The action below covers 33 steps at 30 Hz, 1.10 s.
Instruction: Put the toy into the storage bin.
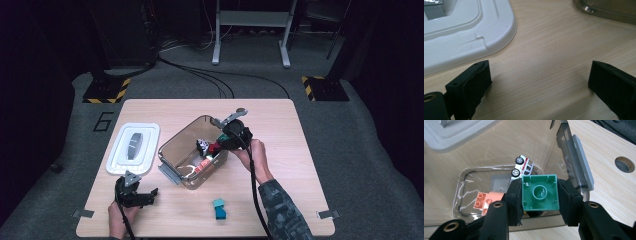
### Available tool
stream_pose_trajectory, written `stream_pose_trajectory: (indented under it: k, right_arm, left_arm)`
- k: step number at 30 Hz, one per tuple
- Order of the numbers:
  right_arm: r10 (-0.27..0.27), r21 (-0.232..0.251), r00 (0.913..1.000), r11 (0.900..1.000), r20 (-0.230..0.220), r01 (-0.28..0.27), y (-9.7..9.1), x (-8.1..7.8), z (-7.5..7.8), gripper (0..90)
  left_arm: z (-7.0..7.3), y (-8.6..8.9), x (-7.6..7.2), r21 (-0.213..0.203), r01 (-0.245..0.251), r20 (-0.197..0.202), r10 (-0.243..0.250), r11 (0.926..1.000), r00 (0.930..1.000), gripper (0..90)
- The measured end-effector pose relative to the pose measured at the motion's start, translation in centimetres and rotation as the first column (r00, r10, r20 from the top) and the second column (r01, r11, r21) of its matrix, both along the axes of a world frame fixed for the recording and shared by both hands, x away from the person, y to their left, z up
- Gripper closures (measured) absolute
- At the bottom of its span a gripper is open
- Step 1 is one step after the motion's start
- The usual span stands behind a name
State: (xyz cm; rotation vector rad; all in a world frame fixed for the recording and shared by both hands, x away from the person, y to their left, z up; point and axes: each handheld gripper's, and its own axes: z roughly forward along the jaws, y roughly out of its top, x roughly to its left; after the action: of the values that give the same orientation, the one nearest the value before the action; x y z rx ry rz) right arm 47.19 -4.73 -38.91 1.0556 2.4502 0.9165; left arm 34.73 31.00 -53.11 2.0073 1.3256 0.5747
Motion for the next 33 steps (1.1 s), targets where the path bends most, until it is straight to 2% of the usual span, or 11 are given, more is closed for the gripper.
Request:
stream_pose_trajectory:
  k: [7, 11, 14, 18, 24, 33]
  right_arm:
    - [0.012, -0.017, 0.9999, 0.9998, 0.011, -0.012, -0.1, -0.5, 0.0, 53.4]
    - [0.002, -0.008, 0.9997, 1.0, 0.025, -0.002, -0.2, -1.1, 0.3, 37.9]
    - [0.014, 0.011, 0.9989, 0.9998, 0.045, -0.014, -0.5, -1.8, 0.6, 27.9]
    - [0.015, 0.044, 0.9981, 0.9989, 0.06, -0.018, -1.1, -3.0, 1.1, 20.5]
    - [0.025, 0.059, 0.9978, 0.9978, 0.061, -0.028, -2.2, -4.9, 0.8, 17.6]
    - [0.018, 0.08, 0.9992, 0.9965, 0.037, -0.021, -3.9, -7.2, -1.3, 16.5]
  left_arm:
    - [0.0, 0.0, 0.0, 0.0, 0.0, 0.0, 0.0, 1.0, 1.0, 4.4]
    - [0.0, 0.0, 0.0, 0.001, 0.001, 0.002, -0.001, 1.0, 1.0, 4.5]
    - [0.0, 0.0, 0.0, 0.002, 0.001, 0.003, -0.001, 1.0, 1.0, 4.5]
    - [0.0, 0.0, 0.0, 0.002, 0.0, 0.003, 0.0, 1.0, 1.0, 4.5]
    - [0.0, 0.0, 0.0, 0.003, 0.001, 0.003, -0.001, 1.0, 1.0, 4.5]
    - [0.0, 0.0, 0.0, 0.003, 0.001, 0.003, -0.001, 1.0, 1.0, 4.4]
